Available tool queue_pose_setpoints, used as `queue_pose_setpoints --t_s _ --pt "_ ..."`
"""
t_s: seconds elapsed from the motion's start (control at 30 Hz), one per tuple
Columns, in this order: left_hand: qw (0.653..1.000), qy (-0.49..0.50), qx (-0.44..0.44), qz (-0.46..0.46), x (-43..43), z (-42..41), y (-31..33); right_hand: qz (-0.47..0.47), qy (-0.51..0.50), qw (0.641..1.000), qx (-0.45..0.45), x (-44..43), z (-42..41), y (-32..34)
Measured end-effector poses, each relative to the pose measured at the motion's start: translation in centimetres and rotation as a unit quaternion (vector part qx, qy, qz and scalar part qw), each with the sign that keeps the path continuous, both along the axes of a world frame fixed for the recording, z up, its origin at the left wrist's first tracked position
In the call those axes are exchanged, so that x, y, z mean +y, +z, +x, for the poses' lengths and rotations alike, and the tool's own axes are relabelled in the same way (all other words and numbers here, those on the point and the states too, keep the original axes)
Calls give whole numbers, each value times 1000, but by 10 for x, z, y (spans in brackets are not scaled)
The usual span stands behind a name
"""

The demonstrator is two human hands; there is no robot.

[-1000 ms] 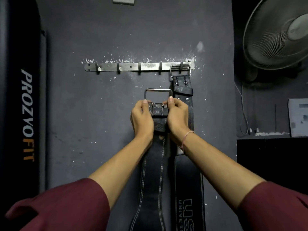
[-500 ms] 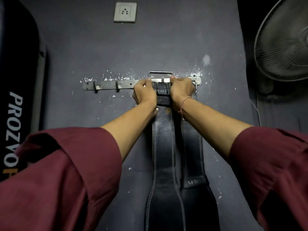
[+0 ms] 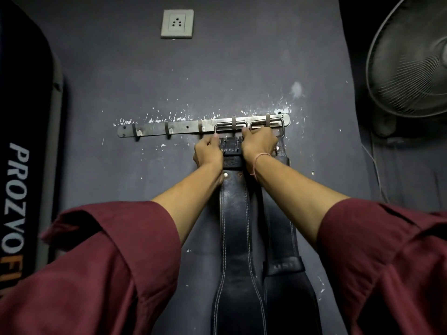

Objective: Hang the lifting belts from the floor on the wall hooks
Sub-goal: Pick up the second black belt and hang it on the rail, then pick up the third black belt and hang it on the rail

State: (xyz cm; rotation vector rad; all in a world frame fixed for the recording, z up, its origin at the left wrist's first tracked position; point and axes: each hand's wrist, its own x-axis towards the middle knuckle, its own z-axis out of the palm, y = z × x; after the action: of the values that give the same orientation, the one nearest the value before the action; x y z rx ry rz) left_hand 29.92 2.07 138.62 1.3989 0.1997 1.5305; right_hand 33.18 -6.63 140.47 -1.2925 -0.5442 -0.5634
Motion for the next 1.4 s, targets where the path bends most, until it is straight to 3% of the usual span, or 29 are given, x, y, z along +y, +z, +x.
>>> queue_pose_setpoints --t_s 0.17,0.37,0.5,0.67,0.77,1.03,1.23,1.4 --pt "999 -2 16 32 -10 -10 -30 34 15 993 -108 7 -16 -48" --pt "989 -19 55 135 0 -17 -123 -58 10 978 -198 -1 -22 -129" --pt "980 -19 113 163 7 -23 -169 -78 22 985 -154 -7 -17 -194" --pt "968 -16 180 175 8 -29 -242 -172 40 976 -125 -15 -20 -268" --pt "973 9 182 144 5 -35 -267 -213 21 969 -122 -18 -26 -284" --pt "974 106 179 94 -16 -92 -352 -208 -21 963 -169 -37 -79 -362" --pt "971 40 235 14 -31 -162 -462 -246 53 967 -48 -50 -138 -473" --pt "953 17 295 -60 -49 -216 -567 -327 128 930 111 -59 -185 -578"
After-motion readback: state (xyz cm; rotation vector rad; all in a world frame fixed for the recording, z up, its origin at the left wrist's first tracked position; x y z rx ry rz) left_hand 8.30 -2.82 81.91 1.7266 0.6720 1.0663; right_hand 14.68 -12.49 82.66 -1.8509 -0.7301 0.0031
